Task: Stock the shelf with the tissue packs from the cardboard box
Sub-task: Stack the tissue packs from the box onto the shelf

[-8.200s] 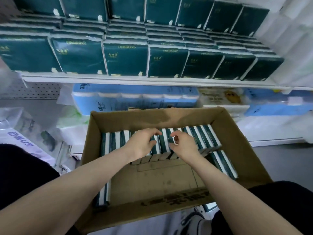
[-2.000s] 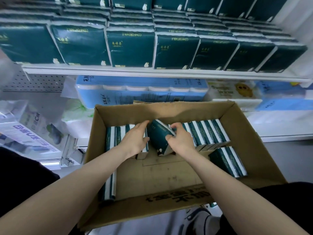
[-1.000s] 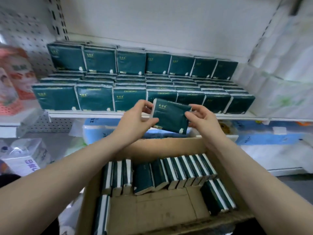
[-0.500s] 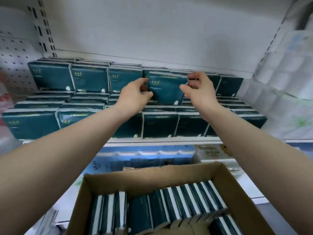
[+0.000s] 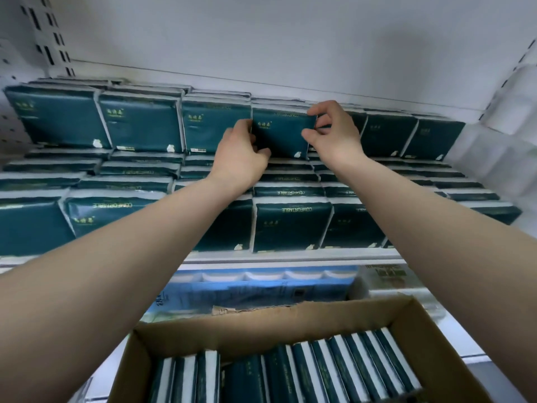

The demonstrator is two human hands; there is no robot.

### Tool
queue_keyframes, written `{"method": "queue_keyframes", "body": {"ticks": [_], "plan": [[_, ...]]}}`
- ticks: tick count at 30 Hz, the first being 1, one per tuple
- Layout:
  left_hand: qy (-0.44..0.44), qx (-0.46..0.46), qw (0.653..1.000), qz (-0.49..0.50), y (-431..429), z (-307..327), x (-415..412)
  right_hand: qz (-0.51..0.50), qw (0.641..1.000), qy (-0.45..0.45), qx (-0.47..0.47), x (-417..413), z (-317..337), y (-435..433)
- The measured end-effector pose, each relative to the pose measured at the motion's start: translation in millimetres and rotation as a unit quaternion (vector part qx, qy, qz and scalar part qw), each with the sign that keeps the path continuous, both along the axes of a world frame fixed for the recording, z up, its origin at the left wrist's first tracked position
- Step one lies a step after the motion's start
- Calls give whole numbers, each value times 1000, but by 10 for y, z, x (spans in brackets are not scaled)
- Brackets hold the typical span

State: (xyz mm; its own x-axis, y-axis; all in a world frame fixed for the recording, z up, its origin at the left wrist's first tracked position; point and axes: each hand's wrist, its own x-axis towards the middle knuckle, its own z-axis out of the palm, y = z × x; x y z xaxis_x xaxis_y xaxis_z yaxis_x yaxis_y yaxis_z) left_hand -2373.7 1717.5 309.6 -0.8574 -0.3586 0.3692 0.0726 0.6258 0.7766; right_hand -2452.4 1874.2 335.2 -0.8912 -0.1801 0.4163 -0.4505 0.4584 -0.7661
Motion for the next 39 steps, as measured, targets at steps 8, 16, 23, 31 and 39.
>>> {"method": "queue_keyframes", "body": {"ticks": [8,16,23,31,39], "plan": [[-22,-60,998,-15,17,-31,-28,16,999,-15,48,-68,-127,-22],[-36,-87,995,-17,68,161,129,11,1000,-12,24,178,-11,74],[29,-34,998,-50,242,326,538,12,1000,12,19,630,23,344],[59,19,992,-111,444,55,1160,19,999,25,14,1383,-314,638],[19,39,988,-147,553,-635,1791,33,999,5,15,2098,-1041,791]]}}
